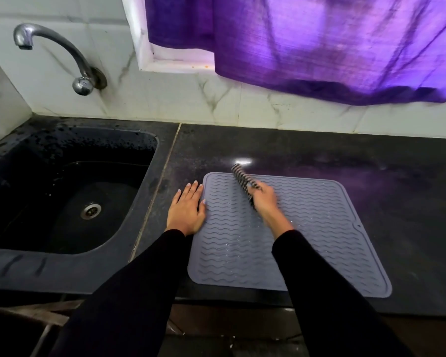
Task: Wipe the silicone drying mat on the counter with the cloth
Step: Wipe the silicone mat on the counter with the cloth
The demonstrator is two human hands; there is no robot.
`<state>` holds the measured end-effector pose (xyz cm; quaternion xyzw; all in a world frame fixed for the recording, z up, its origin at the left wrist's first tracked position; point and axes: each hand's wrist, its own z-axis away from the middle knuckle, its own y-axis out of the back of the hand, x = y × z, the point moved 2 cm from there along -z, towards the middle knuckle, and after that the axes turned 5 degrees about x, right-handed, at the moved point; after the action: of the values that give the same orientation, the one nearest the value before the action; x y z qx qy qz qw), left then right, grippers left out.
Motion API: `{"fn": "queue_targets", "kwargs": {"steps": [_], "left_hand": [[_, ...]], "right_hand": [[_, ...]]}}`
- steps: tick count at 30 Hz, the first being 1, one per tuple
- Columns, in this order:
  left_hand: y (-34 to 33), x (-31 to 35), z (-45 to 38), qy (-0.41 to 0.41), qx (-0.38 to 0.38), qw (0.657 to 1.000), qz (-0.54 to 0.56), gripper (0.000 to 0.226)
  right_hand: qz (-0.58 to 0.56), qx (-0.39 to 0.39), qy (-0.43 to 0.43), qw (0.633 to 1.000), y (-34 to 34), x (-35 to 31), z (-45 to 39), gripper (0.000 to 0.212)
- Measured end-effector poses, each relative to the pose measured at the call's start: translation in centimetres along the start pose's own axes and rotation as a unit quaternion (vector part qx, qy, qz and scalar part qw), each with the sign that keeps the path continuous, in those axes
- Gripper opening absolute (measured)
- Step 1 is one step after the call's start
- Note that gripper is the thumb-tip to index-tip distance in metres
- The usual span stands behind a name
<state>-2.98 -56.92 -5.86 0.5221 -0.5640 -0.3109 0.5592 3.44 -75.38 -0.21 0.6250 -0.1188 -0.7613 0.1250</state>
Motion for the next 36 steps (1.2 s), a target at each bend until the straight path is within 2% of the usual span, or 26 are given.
{"fn": "queue_targets", "kwargs": {"steps": [1, 2, 3, 4, 5, 7, 8, 11, 13, 15, 20, 22, 24, 25, 26, 27, 28, 29, 30, 32, 34, 36], "left_hand": [[0.0, 0.0, 0.0, 0.0, -0.002, 1.0, 0.0, 0.067], [0.0, 0.0, 0.1, -0.001, -0.002, 1.0, 0.001, 0.066], [0.0, 0.0, 0.1, -0.002, -0.001, 1.0, 0.002, 0.066], [0.0, 0.0, 0.0, -0.004, 0.002, 1.0, 0.005, 0.066], [0.0, -0.1, 0.0, -0.005, 0.005, 1.0, 0.009, 0.066], [-0.1, -0.1, 0.0, -0.006, 0.014, 1.0, 0.012, 0.069], [-0.1, -0.1, 0.0, -0.008, 0.018, 1.0, 0.011, 0.072], [-0.1, -0.2, 0.1, -0.011, 0.025, 1.0, 0.013, 0.083], [0.0, -0.2, 0.0, -0.009, 0.026, 0.999, 0.021, 0.081], [0.2, -0.2, -0.2, 0.002, 0.024, 0.999, 0.038, 0.071], [0.2, -0.1, -0.1, 0.008, 0.023, 0.999, 0.038, 0.065], [0.1, -0.1, -0.1, 0.007, 0.018, 0.999, 0.032, 0.066], [0.0, -0.1, -0.2, 0.006, 0.01, 1.0, 0.025, 0.067], [0.0, -0.2, -0.3, 0.005, 0.006, 1.0, 0.021, 0.068], [0.0, -0.2, -0.3, 0.004, 0.002, 1.0, 0.018, 0.068], [0.0, -0.1, -0.3, 0.003, -0.002, 1.0, 0.015, 0.068], [-0.1, -0.1, -0.3, 0.001, -0.003, 1.0, 0.01, 0.067], [-0.1, -0.1, -0.3, -0.002, -0.003, 1.0, 0.004, 0.065], [-0.1, -0.1, -0.3, -0.003, 0.0, 1.0, 0.001, 0.064], [-0.2, -0.2, -0.3, -0.003, 0.004, 1.0, 0.002, 0.064], [-0.2, -0.3, -0.2, -0.005, 0.008, 1.0, 0.001, 0.065], [-0.2, -0.3, -0.2, -0.007, 0.016, 1.0, 0.002, 0.071]], "right_hand": [[-0.119, 0.003, -0.081, 0.99, 0.7, -0.4, -0.5, 0.033], [-0.222, 0.013, -0.144, 0.964, 1.5, -0.6, -0.9, 0.035], [-0.277, 0.041, -0.173, 0.944, 2.1, -0.7, -1.4, 0.036], [-0.279, 0.078, -0.175, 0.941, 2.7, -0.9, -1.8, 0.035], [-0.241, 0.117, -0.151, 0.952, 3.2, -1.2, -1.9, 0.033], [-0.037, 0.187, -0.042, 0.981, 3.8, -1.6, -1.7, 0.028], [0.056, 0.186, 0.009, 0.981, 3.7, -1.6, -1.2, 0.027], [0.254, 0.073, 0.112, 0.958, 1.3, -0.2, 0.3, 0.032], [0.38, 0.024, 0.179, 0.907, -0.6, 1.6, 1.1, 0.051], [0.435, 0.036, 0.212, 0.874, -1.5, 2.7, 1.2, 0.062], [0.434, 0.024, 0.235, 0.87, -1.1, 2.7, 0.3, 0.06], [0.371, 0.016, 0.21, 0.905, -0.2, 2.4, 0.1, 0.052], [0.185, 0.014, 0.119, 0.975, 1.1, 1.9, -0.2, 0.038], [0.063, 0.012, 0.054, 0.996, 1.8, 1.6, -0.8, 0.033], [-0.069, 0.019, -0.022, 0.997, 2.8, 1.2, -1.2, 0.031], [-0.196, 0.03, -0.099, 0.975, 3.8, 0.7, -1.5, 0.031], [-0.276, 0.058, -0.144, 0.948, 4.7, 0.6, -2.1, 0.032], [-0.29, 0.099, -0.155, 0.939, 5.6, 0.5, -2.6, 0.033], [-0.247, 0.144, -0.134, 0.949, 6.6, 0.0, -2.6, 0.032], [-0.029, 0.212, -0.028, 0.976, 7.8, -0.7, -2.6, 0.028], [0.15, 0.192, 0.045, 0.969, 7.6, -0.7, -1.7, 0.029], [0.287, 0.12, 0.074, 0.948, 5.9, 0.5, -0.8, 0.035]]}}
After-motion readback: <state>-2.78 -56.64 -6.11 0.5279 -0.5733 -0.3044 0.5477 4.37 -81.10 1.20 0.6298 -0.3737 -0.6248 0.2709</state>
